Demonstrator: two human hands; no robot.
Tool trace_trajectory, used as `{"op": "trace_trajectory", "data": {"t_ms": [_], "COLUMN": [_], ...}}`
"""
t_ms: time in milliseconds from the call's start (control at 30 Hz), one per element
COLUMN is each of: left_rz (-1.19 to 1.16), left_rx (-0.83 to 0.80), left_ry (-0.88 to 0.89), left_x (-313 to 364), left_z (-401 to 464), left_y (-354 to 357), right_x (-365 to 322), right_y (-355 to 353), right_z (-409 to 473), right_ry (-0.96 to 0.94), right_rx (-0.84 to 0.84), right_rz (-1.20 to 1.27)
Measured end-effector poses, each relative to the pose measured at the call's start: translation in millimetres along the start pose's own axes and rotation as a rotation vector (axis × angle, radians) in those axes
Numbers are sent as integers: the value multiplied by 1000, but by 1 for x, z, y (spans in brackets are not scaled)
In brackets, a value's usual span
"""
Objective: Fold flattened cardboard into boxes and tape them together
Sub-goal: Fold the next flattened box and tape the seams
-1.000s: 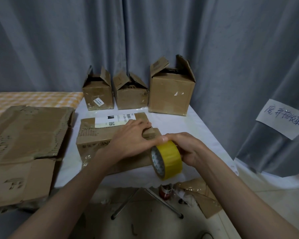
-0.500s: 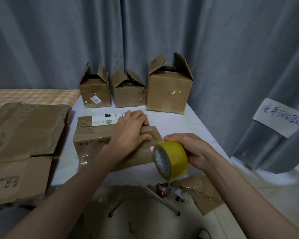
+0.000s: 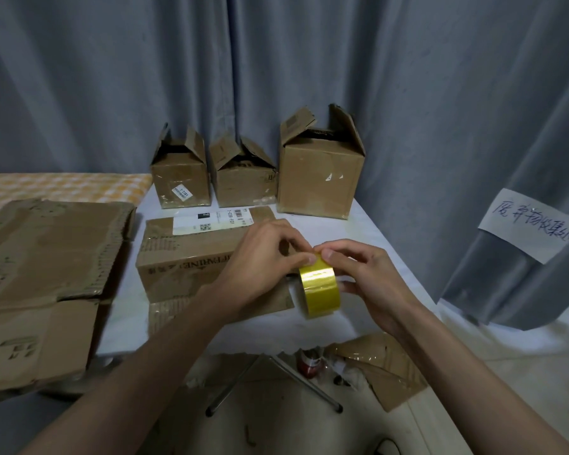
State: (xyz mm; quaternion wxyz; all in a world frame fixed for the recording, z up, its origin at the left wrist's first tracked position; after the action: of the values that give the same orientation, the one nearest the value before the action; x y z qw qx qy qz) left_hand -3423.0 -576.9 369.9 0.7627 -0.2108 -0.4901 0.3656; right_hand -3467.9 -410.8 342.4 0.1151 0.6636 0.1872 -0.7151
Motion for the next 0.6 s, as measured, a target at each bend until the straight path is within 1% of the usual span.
{"op": "trace_trajectory", "data": {"t_ms": [100, 200, 333, 500, 600], "left_rz": [-127, -77, 13, 28, 8], "left_rx": [50, 93, 170, 260, 291], "left_ry": [-65, -86, -98, -82, -20], "left_x": [0, 6, 11, 18, 31], "left_z": [-3, -5, -7, -9, -12], "left_y": [1, 4, 6, 2, 2], "right_x": [-1, 3, 11, 3, 1], "right_y": [0, 1, 12, 8, 2], "right_z": [-1, 0, -1, -4, -2], "right_ry": [-31, -22, 27, -74, -110], "right_rx": [31, 28, -93, 5, 67], "right_rz": [5, -4, -38, -48, -100]}}
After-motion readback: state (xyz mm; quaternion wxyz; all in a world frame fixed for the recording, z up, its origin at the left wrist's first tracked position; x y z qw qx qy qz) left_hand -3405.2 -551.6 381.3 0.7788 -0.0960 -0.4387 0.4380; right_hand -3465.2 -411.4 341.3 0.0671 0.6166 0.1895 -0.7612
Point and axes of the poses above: each hand's wrist, its own z-axis towards the middle knuckle, its own y-axis out of the palm, x = y × z, the point moved 5 cm from there along z, towards the middle knuckle
